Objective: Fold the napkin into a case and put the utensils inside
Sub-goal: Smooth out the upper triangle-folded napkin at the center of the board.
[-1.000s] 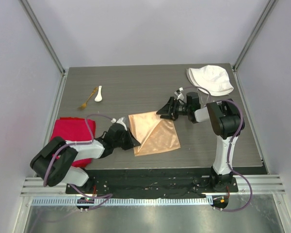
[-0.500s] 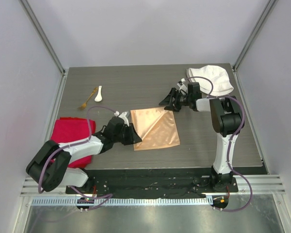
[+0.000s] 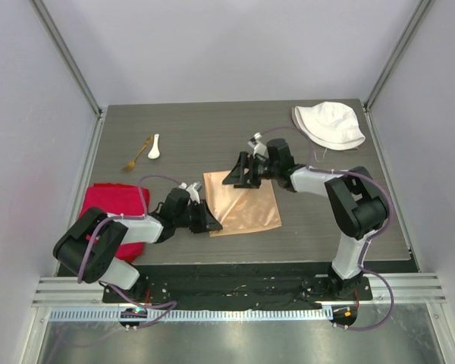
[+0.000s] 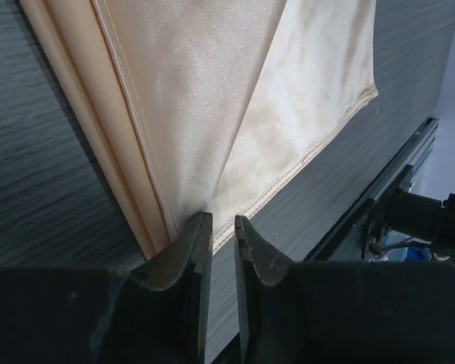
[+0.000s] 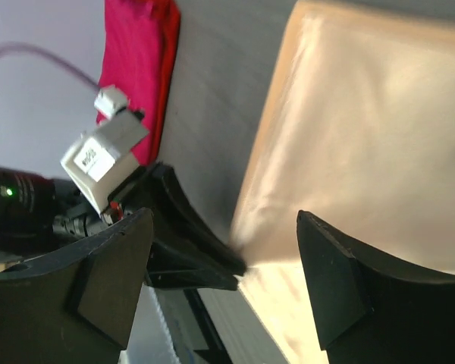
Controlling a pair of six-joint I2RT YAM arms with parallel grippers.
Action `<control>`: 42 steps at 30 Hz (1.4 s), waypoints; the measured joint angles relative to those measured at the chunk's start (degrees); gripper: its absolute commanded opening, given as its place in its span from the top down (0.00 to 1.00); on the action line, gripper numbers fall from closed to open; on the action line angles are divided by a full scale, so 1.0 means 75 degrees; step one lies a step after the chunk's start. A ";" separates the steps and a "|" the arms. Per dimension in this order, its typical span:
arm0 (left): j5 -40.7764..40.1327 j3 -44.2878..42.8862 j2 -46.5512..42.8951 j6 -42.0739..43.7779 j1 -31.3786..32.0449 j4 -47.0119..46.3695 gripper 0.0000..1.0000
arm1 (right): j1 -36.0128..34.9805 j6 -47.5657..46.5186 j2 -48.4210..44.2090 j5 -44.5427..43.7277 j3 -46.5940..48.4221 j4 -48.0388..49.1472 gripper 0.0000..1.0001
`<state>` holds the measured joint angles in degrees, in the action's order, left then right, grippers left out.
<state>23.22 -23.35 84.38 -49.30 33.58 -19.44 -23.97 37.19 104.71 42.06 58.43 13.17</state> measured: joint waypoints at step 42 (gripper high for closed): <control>-0.0431 0.1058 -0.0973 -0.0268 -0.0032 -0.1291 0.46 | 0.2524 -0.0236 0.1973 0.0714 0.1737 -0.0472 0.17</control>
<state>19.99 -15.42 77.08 -51.31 33.34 -29.12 -5.04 35.42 119.50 47.42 71.46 9.63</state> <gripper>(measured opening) 0.454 0.826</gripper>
